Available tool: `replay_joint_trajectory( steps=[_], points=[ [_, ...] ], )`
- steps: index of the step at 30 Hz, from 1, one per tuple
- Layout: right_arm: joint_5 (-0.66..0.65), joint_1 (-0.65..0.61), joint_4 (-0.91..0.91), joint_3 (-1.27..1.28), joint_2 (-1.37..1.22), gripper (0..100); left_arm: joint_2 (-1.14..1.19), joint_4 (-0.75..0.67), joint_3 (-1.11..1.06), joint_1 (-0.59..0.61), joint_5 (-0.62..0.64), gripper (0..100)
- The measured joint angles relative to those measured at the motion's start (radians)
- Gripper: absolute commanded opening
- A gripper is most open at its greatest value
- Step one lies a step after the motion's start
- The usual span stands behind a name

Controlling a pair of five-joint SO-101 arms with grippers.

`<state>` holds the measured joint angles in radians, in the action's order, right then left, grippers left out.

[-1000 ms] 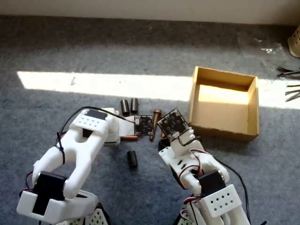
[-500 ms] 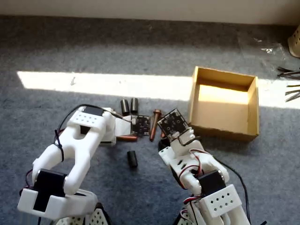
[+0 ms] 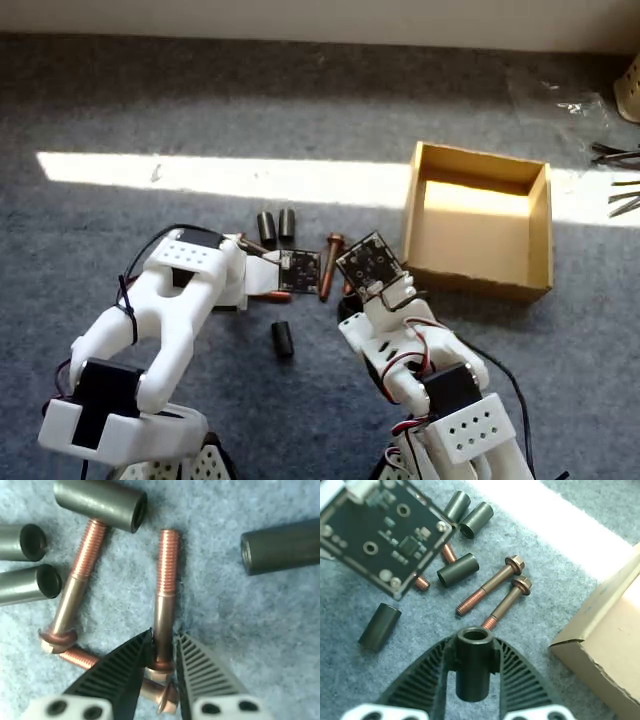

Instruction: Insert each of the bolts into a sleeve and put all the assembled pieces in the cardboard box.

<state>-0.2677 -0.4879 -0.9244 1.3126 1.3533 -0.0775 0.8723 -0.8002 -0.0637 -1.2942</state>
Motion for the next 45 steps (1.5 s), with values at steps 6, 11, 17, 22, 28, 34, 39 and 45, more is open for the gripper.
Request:
replay_joint_trajectory(
  steps=[6,11,17,22,28,34,39,45],
  points=[
    [0.0,0.0,0.0,0.0,0.0,0.5,0.0,0.0,0.0,0.002,0.0,7],
    [0.0,0.0,0.0,0.015,0.0,0.5,0.002,0.0,0.012,0.002,0.0,7],
    [0.0,0.002,0.029,0.038,0.0,0.5,0.005,0.0,0.06,0.005,-0.057,7],
    [0.0,0.002,0.035,0.038,0.0,0.5,0.005,-0.002,0.109,0.005,-0.066,7],
    [-0.003,0.002,0.035,0.038,0.0,0.5,0.005,-0.002,0.163,-0.014,-0.066,7],
    [-0.012,0.002,0.035,0.038,0.0,0.5,0.005,0.157,0.21,-0.081,-0.066,7],
    [-0.06,0.002,0.074,0.087,0.0,0.5,0.005,0.206,0.261,-0.058,-0.066,7],
    [-0.063,0.002,0.094,0.092,0.0,0.5,0.005,0.216,0.33,-0.044,-0.025,7]
  ],
)
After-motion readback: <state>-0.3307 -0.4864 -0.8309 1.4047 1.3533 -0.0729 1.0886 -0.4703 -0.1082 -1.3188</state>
